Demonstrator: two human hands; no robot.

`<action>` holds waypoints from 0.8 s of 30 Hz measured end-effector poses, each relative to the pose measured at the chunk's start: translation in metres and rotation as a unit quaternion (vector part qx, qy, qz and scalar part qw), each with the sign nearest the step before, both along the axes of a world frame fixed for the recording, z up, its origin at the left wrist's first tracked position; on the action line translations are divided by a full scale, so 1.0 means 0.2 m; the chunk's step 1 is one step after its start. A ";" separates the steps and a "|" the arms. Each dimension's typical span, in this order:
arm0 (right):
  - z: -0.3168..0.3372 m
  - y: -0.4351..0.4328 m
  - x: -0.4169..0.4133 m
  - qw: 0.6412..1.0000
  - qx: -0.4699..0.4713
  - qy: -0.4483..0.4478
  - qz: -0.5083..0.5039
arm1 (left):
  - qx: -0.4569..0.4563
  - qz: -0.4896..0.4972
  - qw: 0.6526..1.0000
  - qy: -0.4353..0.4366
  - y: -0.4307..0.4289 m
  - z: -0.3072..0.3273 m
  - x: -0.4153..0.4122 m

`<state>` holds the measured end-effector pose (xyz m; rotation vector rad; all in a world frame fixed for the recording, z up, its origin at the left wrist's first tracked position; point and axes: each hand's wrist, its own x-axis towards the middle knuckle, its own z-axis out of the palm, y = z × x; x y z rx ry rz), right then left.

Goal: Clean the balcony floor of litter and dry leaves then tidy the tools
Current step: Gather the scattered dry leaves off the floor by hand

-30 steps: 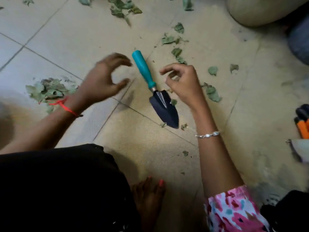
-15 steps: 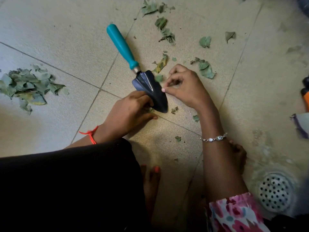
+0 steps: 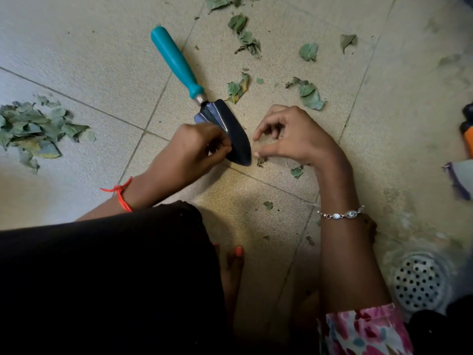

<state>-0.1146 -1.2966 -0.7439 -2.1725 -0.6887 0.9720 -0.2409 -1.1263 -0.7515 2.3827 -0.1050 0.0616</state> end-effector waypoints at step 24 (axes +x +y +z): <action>0.07 -0.25 -0.02 0.983 0.028 -0.020 -0.180 | 0.179 -0.103 0.976 0.068 -0.01 -0.02 0.50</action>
